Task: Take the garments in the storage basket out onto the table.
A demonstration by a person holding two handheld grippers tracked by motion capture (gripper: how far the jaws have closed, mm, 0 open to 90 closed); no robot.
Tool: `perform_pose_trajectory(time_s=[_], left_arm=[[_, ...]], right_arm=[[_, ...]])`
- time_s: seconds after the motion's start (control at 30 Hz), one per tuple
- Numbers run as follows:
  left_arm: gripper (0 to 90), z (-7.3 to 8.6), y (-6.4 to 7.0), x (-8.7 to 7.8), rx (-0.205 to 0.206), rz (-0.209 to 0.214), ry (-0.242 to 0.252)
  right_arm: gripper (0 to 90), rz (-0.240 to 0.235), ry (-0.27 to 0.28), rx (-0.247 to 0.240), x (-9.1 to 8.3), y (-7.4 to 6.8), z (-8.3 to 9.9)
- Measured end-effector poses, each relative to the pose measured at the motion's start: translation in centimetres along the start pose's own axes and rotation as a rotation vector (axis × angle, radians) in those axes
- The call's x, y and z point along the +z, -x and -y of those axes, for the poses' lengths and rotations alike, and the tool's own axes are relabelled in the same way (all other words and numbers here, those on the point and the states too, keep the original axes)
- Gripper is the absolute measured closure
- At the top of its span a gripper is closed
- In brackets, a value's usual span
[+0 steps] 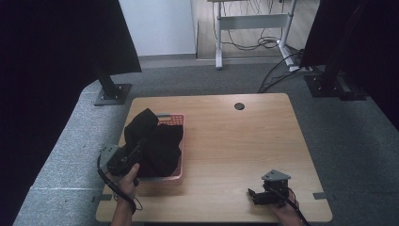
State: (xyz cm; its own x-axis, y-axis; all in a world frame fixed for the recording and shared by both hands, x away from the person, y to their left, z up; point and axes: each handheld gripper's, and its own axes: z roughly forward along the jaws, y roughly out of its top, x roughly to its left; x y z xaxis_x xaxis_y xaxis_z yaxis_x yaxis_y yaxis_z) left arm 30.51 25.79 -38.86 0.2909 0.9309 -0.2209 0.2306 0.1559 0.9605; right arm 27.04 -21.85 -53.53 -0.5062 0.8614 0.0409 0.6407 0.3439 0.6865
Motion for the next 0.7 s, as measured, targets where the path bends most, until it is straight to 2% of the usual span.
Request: perform_pose_trajectory(time_s=[0.7], left_arm=[[65.4,-1.8,1.3,-2.1,0.011,0.045,0.080]], right_arm=[[0.2,-0.001,0.001,-0.001,0.0,0.0,0.0]])
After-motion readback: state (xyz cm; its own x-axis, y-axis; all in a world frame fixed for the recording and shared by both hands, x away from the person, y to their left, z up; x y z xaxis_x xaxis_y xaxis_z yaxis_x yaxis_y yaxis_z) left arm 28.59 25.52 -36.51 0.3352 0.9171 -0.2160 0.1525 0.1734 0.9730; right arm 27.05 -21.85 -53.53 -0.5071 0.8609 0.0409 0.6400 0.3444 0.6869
